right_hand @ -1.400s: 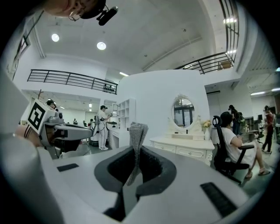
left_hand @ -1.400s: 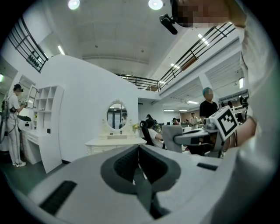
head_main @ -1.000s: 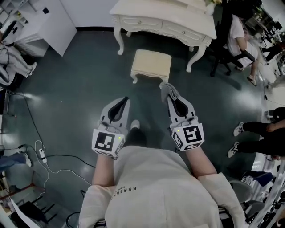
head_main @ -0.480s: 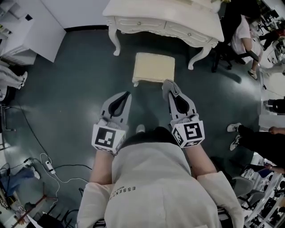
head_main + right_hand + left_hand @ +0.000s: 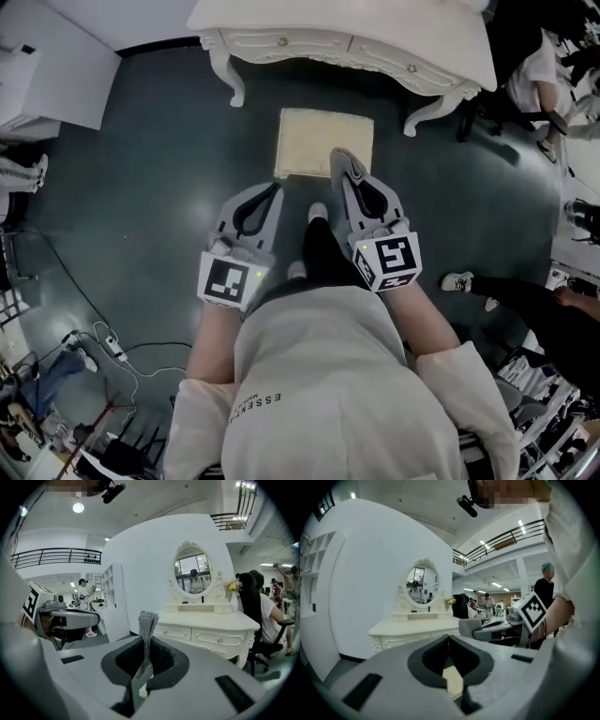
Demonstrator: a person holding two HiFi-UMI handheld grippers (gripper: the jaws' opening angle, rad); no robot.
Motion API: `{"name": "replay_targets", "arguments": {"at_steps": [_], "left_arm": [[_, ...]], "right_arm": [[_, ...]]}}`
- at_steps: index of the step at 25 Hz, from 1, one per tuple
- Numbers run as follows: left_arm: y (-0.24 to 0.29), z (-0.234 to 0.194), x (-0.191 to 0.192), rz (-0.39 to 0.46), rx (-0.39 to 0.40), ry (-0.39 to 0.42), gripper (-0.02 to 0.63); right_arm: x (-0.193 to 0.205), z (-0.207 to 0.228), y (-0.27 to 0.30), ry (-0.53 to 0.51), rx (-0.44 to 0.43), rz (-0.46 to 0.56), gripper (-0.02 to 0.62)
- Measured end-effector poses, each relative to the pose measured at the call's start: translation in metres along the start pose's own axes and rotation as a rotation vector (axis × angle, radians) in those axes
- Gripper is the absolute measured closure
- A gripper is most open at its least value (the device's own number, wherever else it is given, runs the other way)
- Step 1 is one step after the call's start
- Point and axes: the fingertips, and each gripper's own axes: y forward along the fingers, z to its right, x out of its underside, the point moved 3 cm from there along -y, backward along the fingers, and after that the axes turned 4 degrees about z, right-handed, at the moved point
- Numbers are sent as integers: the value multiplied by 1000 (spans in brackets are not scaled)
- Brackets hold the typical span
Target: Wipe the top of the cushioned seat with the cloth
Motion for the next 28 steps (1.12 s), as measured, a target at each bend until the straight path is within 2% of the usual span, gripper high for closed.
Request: {"name": "replay_targets", "arguments": {"at_steps": [4, 7, 12, 16, 20, 28], "left_arm": [[60, -25, 18, -35, 25, -42, 603], [92, -42, 35, -68, 11, -86, 603], [134, -66, 71, -120, -1, -98, 603], [160, -84, 109, -154, 10, -134, 603], [184, -106, 144, -148, 7, -154, 603], [205, -139, 216, -187, 22, -171, 603]], "right_arm": [[15, 40, 56, 15, -38, -42, 568], [34, 61, 90, 46, -73, -93, 568], [72, 89, 144, 88, -106, -161, 568], [104, 96, 182, 114, -127, -203, 568], [142, 97, 221, 121, -150, -247, 568], [234, 99, 287, 154, -104, -369, 568]]}}
